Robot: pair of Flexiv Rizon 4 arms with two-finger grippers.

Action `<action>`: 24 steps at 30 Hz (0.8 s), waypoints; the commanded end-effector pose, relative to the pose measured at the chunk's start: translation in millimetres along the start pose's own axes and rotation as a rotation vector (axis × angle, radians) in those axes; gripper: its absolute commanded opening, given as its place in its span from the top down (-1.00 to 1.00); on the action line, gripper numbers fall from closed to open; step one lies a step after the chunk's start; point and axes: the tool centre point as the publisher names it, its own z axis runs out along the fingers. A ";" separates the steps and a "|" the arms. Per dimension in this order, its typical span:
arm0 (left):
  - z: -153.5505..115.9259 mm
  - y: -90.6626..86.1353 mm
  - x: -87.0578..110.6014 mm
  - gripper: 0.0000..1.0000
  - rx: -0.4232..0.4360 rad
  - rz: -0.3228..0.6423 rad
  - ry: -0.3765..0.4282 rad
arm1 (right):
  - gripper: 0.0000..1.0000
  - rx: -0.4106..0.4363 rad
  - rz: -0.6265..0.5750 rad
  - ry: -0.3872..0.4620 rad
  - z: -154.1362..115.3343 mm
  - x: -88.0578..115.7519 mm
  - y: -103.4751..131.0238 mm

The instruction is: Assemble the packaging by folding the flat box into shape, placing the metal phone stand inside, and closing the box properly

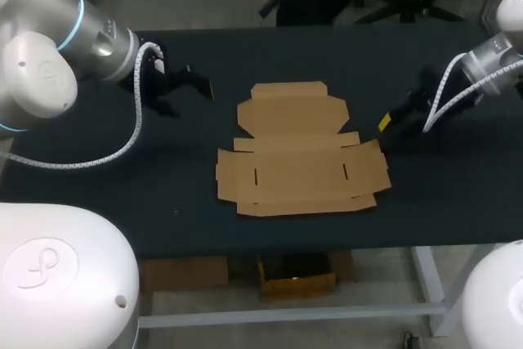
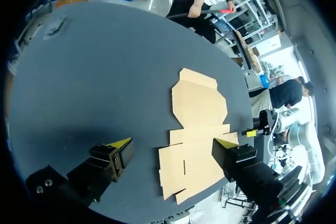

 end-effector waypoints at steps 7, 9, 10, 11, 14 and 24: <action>-5.9 5.6 2.3 -1.00 0.004 0.022 0.002 | 0.07 -0.048 -0.049 -0.038 -25.9 -0.8 9.2; -8.2 7.5 2.0 -1.00 0.003 0.025 0.002 | 0.08 -0.061 -0.065 -0.041 -30.9 -1.2 11.8; -9.7 9.1 2.1 -1.00 0.004 0.032 -0.004 | 0.09 -0.065 -0.067 -0.046 -32.6 -0.8 12.5; -10.8 10.5 2.2 -1.00 0.004 0.035 -0.006 | 0.09 -0.069 -0.072 -0.047 -34.2 -0.2 13.2; -13.5 13.4 2.1 -0.73 0.002 0.035 -0.017 | 0.11 -0.081 -0.086 -0.052 -39.0 1.9 16.9; -13.6 27.1 2.1 1.00 -0.066 0.019 -0.015 | 1.00 -0.102 -0.105 -0.072 -42.1 9.3 28.8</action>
